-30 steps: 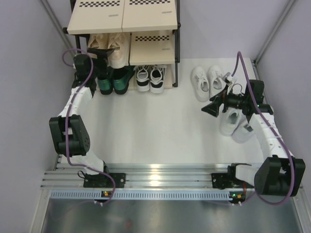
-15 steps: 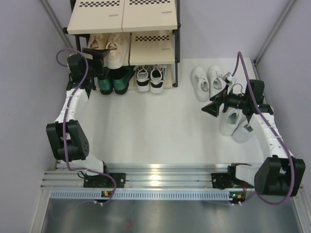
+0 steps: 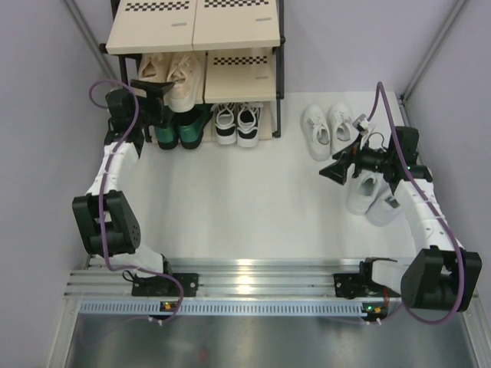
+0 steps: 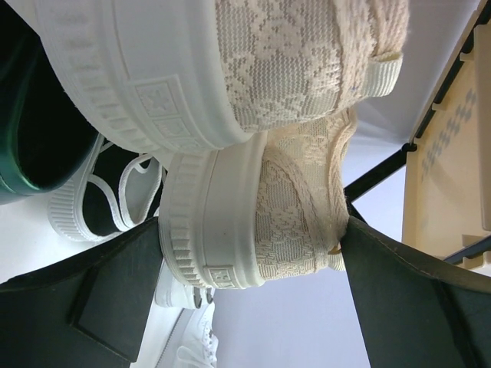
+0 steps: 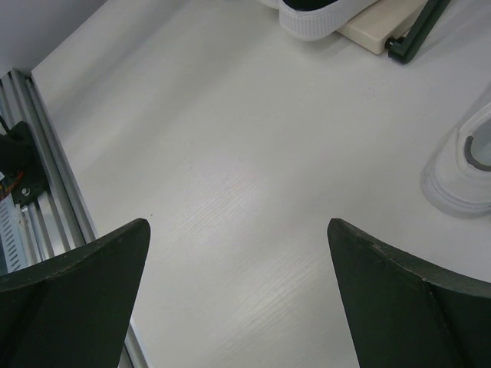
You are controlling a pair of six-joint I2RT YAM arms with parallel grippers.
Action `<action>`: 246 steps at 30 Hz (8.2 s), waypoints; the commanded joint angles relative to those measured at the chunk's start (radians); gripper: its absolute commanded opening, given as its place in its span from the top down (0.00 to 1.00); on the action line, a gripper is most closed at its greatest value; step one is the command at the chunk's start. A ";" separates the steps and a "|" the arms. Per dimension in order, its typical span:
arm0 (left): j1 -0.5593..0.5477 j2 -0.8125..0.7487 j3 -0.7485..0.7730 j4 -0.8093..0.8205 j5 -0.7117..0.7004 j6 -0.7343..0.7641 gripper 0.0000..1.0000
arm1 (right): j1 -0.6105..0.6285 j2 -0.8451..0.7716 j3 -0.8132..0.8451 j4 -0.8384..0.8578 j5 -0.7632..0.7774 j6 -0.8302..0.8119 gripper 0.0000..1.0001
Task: Place and organize the shoes onto the shoe shelf
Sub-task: Place the shoe at the shoe shelf, then pick up the shoe at the center of the board.
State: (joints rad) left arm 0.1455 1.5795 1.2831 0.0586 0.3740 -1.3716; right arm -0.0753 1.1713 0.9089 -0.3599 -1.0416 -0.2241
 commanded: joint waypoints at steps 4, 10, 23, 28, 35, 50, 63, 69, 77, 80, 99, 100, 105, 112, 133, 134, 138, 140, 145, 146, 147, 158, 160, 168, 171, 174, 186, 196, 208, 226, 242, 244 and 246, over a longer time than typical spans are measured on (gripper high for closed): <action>0.022 -0.075 0.004 0.035 0.032 0.039 0.02 | -0.018 -0.029 0.001 0.041 -0.031 -0.009 0.01; 0.029 -0.070 -0.001 0.058 0.066 0.034 0.02 | -0.021 -0.030 -0.001 0.041 -0.031 -0.014 0.01; 0.043 -0.090 -0.077 0.245 0.132 0.023 0.02 | -0.027 -0.032 -0.004 0.041 -0.035 -0.021 0.01; 0.043 -0.087 -0.096 0.313 0.152 0.012 0.02 | -0.026 -0.029 -0.004 0.042 -0.038 -0.026 0.01; 0.052 -0.105 -0.165 0.383 0.149 -0.010 0.04 | -0.026 -0.022 -0.002 0.035 -0.050 -0.034 0.01; 0.074 -0.161 -0.278 0.499 0.137 -0.017 0.09 | -0.026 -0.027 0.002 0.019 -0.055 -0.050 0.00; 0.095 -0.254 -0.340 0.440 0.195 0.074 0.04 | -0.029 -0.041 0.005 0.007 -0.057 -0.072 0.01; 0.100 -0.286 -0.337 0.324 0.187 0.121 0.04 | -0.037 -0.048 0.007 0.002 -0.064 -0.083 0.01; 0.106 -0.305 -0.326 0.350 0.212 0.108 0.03 | -0.041 -0.047 0.008 -0.008 -0.058 -0.095 0.01; 0.108 -0.337 -0.288 0.284 0.203 0.164 0.03 | -0.041 -0.044 0.010 -0.008 -0.063 -0.096 0.01; 0.077 -0.763 -0.540 -0.054 0.293 0.528 0.02 | -0.041 0.025 0.134 -0.112 0.218 -0.158 0.01; 0.057 -0.807 -0.576 -0.093 0.270 0.545 0.02 | -0.038 0.043 0.154 -0.138 0.242 -0.156 0.01; -0.145 -1.016 -0.787 -0.195 0.102 0.556 0.02 | -0.009 0.186 0.333 -0.195 0.465 -0.143 0.00; -0.644 -0.965 -0.874 -0.201 -0.271 0.540 0.02 | 0.068 0.441 0.536 -0.194 0.787 -0.043 0.01; -1.067 -0.868 -0.996 -0.210 -0.647 0.391 0.02 | 0.206 0.890 0.932 -0.241 0.689 -0.497 0.22; -1.067 -0.868 -0.999 -0.212 -0.649 0.388 0.02 | 0.203 0.899 0.933 -0.238 0.690 -0.500 0.23; -1.067 -0.855 -1.012 -0.210 -0.641 0.370 0.02 | 0.193 0.945 0.935 -0.225 0.706 -0.509 0.28; -1.067 -0.855 -1.021 -0.210 -0.639 0.361 0.02 | 0.193 0.959 0.941 -0.221 0.710 -0.509 0.29; -1.067 -0.883 -1.028 -0.210 -0.653 0.335 0.02 | 0.187 1.002 0.956 -0.205 0.722 -0.511 0.39; -1.067 -0.888 -1.031 -0.209 -0.658 0.330 0.02 | 0.187 1.008 0.958 -0.200 0.724 -0.511 0.42; -1.067 -0.894 -1.036 -0.203 -0.662 0.327 0.02 | 0.189 1.021 0.961 -0.197 0.724 -0.511 0.46; -1.067 -0.903 -1.137 0.068 -0.600 0.241 0.02 | 0.187 1.073 0.967 -0.143 0.747 -0.422 0.79; -1.066 -0.883 -1.137 0.154 -0.581 0.240 0.02 | 0.180 1.044 0.931 -0.114 0.718 -0.377 0.97; -1.069 -0.672 -1.050 0.432 -0.462 0.223 0.02 | 0.129 0.684 0.629 0.007 0.529 -0.110 1.00; -1.080 -0.586 -0.980 0.494 -0.448 0.239 0.02 | 0.111 0.546 0.505 0.032 0.442 -0.035 1.00; -1.121 -0.502 -0.917 0.559 -0.468 0.287 0.02 | 0.100 0.424 0.394 0.035 0.364 0.044 1.00; -1.267 -0.127 -0.711 0.849 -0.514 0.240 0.02 | 0.100 0.004 0.021 0.115 0.288 0.468 1.00; -1.270 0.004 -0.596 0.903 -0.584 0.180 0.02 | 0.114 -0.113 -0.084 0.095 0.264 0.589 1.00; -1.259 0.077 -0.557 0.926 -0.676 0.109 0.06 | 0.204 -0.196 -0.123 0.116 0.259 0.520 1.00; -1.152 0.017 -0.734 1.095 -0.555 0.107 1.00 | 0.220 -0.191 -0.053 -0.129 0.196 0.098 0.95; -0.971 -0.389 -0.979 0.999 -0.037 0.366 1.00 | 0.197 -0.142 -0.038 -0.067 0.124 0.046 0.01; -0.960 -0.461 -0.987 0.957 0.029 0.396 1.00 | 0.197 -0.124 -0.063 0.040 0.123 0.166 0.01; -0.951 -0.505 -0.990 0.899 0.086 0.451 1.00 | 0.197 -0.113 -0.085 0.215 0.083 0.317 0.01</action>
State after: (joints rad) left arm -0.8173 1.1580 0.2897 0.9161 0.3065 -1.0351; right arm 0.1242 1.0431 0.8448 -0.4068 -0.9070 -0.1036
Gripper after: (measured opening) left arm 0.471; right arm 0.993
